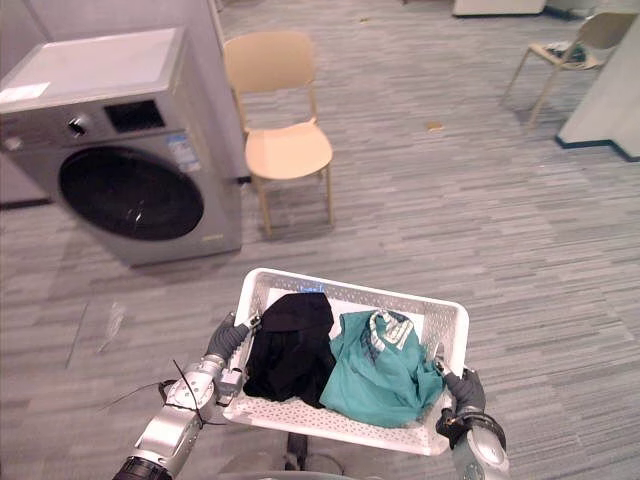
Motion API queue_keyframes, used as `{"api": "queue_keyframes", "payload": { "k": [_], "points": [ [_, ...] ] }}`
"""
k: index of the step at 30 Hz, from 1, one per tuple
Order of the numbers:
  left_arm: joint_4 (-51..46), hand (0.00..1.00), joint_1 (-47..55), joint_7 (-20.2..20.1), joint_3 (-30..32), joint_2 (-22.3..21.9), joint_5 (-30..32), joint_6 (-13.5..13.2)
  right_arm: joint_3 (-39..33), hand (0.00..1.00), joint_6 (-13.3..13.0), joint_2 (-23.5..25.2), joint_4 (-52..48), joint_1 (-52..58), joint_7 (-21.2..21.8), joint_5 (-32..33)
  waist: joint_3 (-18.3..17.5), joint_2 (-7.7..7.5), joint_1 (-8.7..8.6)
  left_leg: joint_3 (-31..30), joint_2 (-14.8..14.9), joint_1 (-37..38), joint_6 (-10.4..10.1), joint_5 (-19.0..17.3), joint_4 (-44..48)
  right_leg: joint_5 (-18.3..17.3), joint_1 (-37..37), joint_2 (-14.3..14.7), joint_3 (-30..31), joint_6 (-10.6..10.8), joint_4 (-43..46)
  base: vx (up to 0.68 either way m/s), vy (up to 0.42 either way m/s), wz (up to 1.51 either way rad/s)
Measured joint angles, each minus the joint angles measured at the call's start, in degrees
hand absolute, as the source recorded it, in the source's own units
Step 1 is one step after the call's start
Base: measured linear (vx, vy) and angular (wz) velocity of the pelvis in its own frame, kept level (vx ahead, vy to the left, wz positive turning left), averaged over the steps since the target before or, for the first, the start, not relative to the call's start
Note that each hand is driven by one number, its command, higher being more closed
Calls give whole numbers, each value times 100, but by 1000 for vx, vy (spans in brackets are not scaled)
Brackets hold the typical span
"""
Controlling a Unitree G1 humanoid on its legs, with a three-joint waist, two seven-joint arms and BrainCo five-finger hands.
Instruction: Pick up the laundry basket with both hands and put the clothes into the washing machine.
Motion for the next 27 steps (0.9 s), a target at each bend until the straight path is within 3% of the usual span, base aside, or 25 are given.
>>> {"api": "queue_keyframes", "payload": {
  "k": [1,2,5,6,8,9,10,11,12,13,15,16,19,22,23,25,26,27],
  "points": [
    [0,100,-4,0,1,6,0,-1,-1,100,-4,-2,-1,2,3,0,2,3,-17,9,15,71,7,-7,-32,-43,-72,-26,-29,-76,-48,529,96,-56],
    [1,100,-77,0,-11,24,0,2,-21,100,-32,16,-14,11,5,5,13,74,-90,32,139,326,-28,-104,-123,-165,-333,-3,-102,-286,-448,404,12,-35],
    [8,100,-351,-12,-96,38,3,6,-225,100,-56,154,-163,83,18,13,36,98,-109,202,368,755,-293,-395,-242,-90,-764,124,-108,-307,-2342,391,-63,-32],
    [9,100,-449,-12,-161,37,3,6,-322,100,-57,180,-345,175,18,20,30,88,-129,200,402,869,-399,-523,-266,288,-766,129,0,-379,-3475,361,-150,-6],
    [14,100,-551,-9,-257,29,0,-2,-421,100,-65,199,-518,288,18,50,8,29,-227,126,389,1022,-505,-775,-282,941,-637,69,358,-394,-4787,307,-158,31],
    [33,100,-566,-11,-290,29,1,-3,-438,100,-65,200,-515,324,18,91,-1,-46,-302,47,356,1165,-544,-946,-291,1150,-587,-1,522,-373,-4916,379,-244,45],
    [171,100,-577,-2,-313,1,1,-7,-459,100,-21,187,-500,377,15,116,-8,-71,-304,4,416,1390,-634,-1196,-263,1651,-569,10,464,-485,-4656,467,-349,37],
    [244,100,-577,-1,-318,-47,1,0,-456,100,-2,169,-505,434,16,118,-13,1,-318,-52,515,1454,-685,-1315,-232,1717,-581,57,303,-562,-4442,450,-407,37],
    [340,100,-557,-14,-380,-142,1,6,-475,100,8,102,-508,579,15,173,-65,199,-309,-139,805,1547,-789,-1550,-241,1626,-589,215,-47,-753,-4091,478,-403,51],
    [435,100,-527,-27,-397,-198,1,16,-505,100,44,85,-518,673,14,174,-185,375,-295,-211,1083,1523,-925,-1569,45,1316,-557,396,-307,-954,-3929,407,-339,59],
    [450,100,-543,-24,-307,-219,1,33,-480,100,74,98,-591,657,13,167,-171,331,-289,-190,1269,809,-929,-1538,1785,1089,-355,442,-487,-1112,-3815,386,-384,46],
    [474,100,-523,-24,-218,-269,-5,36,-436,100,97,40,-664,628,10,166,-125,296,-176,25,1520,416,-918,-1568,2814,1009,-43,551,-556,-1253,-3879,415,-443,25],
    [547,100,-519,-22,-65,-376,-26,-62,-393,100,100,-103,-643,436,9,149,-124,236,-33,144,1537,138,-897,-1589,3019,924,672,566,-690,-1359,-4330,308,-260,22],
    [783,100,-686,-16,95,-454,-157,-193,-243,100,36,-416,-158,-186,11,147,-124,227,-17,-141,1020,-324,-966,-1493,1383,1018,1242,433,-998,-1444,-5008,267,-176,58],
    [976,100,-756,-13,178,-489,-206,-197,-104,100,-8,-542,259,-516,14,147,-133,249,38,-531,805,-504,-1068,-1239,640,1028,1394,451,-1100,-1459,-5223,189,-64,46],
    [1237,100,-789,41,332,-528,-226,-181,166,100,-1,-744,816,-941,15,149,-132,403,280,-1140,689,-970,-1452,-937,477,1034,1602,666,-1147,-1467,-5475,279,-18,12],
    [1482,100,-785,67,442,-546,-228,-169,349,100,12,-783,1175,-1156,33,144,-84,516,466,-1180,703,-930,-1428,-517,328,1007,1876,809,-1102,-1423,-5583,312,78,-22],
    [1735,100,-745,130,519,-537,-233,-134,541,100,87,-765,1483,-1283,33,109,-92,611,625,-1064,709,-752,-1181,58,66,903,2129,895,-1012,-1265,-5577,282,92,-27]
  ]
}}
